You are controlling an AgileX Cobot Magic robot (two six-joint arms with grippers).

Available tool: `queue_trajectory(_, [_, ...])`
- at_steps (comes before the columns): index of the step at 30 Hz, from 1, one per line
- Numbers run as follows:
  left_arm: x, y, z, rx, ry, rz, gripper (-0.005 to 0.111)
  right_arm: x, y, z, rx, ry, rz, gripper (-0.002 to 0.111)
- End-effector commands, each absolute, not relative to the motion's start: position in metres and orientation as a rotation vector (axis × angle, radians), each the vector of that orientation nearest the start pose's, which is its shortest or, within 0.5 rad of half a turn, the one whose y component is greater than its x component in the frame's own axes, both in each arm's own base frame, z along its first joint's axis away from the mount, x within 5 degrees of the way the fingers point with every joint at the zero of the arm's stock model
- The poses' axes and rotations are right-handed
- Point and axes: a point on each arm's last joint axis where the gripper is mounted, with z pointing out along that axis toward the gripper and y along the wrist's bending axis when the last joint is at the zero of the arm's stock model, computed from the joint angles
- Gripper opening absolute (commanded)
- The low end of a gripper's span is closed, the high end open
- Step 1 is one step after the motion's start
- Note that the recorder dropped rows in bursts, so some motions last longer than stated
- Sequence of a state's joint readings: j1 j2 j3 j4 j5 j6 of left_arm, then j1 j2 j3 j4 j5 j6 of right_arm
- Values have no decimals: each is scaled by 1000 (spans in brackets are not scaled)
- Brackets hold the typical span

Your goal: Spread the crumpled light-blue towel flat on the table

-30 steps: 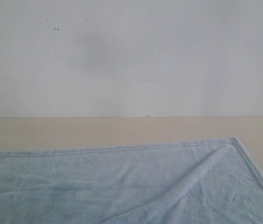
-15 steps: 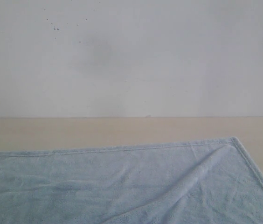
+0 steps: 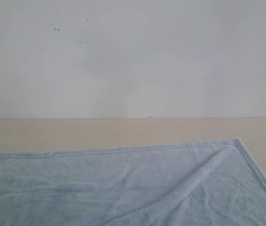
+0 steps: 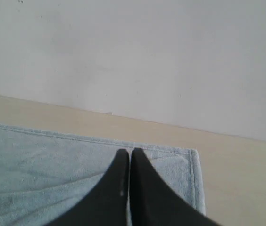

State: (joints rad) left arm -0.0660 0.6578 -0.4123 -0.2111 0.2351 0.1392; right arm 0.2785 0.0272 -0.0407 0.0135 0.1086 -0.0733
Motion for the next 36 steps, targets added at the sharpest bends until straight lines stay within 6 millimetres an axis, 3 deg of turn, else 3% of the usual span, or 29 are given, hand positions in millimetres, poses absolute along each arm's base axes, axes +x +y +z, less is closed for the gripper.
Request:
queue_trajectory(1, [134, -14, 274, 21, 1958, -152, 21, 54, 16, 204, -285, 1559, 156, 1])
queue_trajectory(26, [133, -14, 274, 21, 1954, -152, 21, 54, 16, 199, -293, 1613, 156, 1])
queue_trajectory(31, [98, -11, 294, 19, 1727, -153, 21, 54, 16, 199, -293, 1613, 156, 1])
queue_trajectory(34, [82, -9, 291, 16, 1642, -152, 21, 54, 16, 199, -293, 1613, 156, 1])
queue_trajectory(36, [68, -8, 277, 26, 1598, -139, 21, 54, 16, 199, -293, 1613, 156, 1])
